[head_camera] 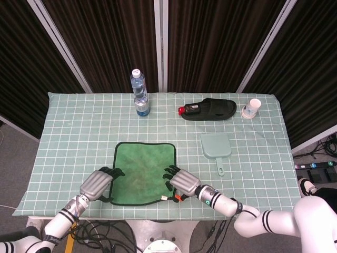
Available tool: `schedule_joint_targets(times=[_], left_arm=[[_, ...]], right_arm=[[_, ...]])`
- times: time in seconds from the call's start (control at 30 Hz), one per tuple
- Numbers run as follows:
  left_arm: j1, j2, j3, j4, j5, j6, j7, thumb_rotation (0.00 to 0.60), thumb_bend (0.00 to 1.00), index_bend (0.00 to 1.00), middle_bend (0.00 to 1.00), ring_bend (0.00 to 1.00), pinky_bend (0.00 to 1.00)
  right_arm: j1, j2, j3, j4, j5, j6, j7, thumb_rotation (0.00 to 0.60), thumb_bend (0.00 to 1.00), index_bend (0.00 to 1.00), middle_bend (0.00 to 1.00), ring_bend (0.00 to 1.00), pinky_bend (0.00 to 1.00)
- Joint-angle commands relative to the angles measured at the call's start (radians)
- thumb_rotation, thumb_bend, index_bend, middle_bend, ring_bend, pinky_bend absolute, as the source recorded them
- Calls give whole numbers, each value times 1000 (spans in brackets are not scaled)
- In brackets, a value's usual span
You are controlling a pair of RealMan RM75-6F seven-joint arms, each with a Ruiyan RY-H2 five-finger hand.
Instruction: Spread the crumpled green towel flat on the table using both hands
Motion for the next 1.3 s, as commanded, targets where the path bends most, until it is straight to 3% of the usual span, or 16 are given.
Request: schedule_joint_targets(times=[0.03, 0.17, 0.43, 0.5, 0.67, 0.73, 0.8, 0.97, 1.3], left_arm=[[3, 0, -5, 0, 19, 19, 6, 600, 127, 243, 273, 274, 225], [11, -7, -19, 6, 22, 47, 16, 600, 111, 241, 273, 274, 225], [53, -11, -63, 43, -31, 116, -34, 600, 110, 241, 273, 274, 225], [72, -5, -80, 57, -68, 138, -55, 600, 110, 241, 273, 274, 225], [123, 4, -126, 98, -169, 208, -78, 600, 117, 241, 273, 274, 225], [145, -2, -143, 126, -191, 247, -84, 600, 124, 244, 273, 274, 225], [173, -14, -162, 170, -209, 301, -91, 600, 126, 247, 273, 274, 224], [233, 10, -160, 217, -201, 385, -89, 600, 127, 247, 273, 274, 218], [352, 111, -79, 105, -110, 499, -63, 600, 126, 247, 273, 274, 215]], right_arm=[[-12, 3, -12, -8, -1, 12, -34, 327, 40, 303, 96, 0, 0], [-26, 24, -26, -38, -7, 28, -78, 247, 0, 140, 38, 0, 0], [-82, 127, -44, -134, -33, 121, -69, 215, 0, 84, 19, 0, 0], [-105, 168, -40, -161, -31, 162, -46, 254, 0, 87, 25, 0, 0], [-212, 239, -13, -191, 12, 338, -85, 531, 38, 144, 81, 0, 0], [-258, 252, 1, -187, 24, 419, -107, 598, 95, 210, 132, 12, 1], [-313, 264, 10, -172, 32, 507, -109, 599, 134, 263, 174, 43, 15], [-426, 328, 12, -156, 39, 648, -37, 600, 168, 275, 176, 46, 10], [-615, 470, -24, -199, 20, 827, 79, 567, 172, 213, 126, 0, 0]])
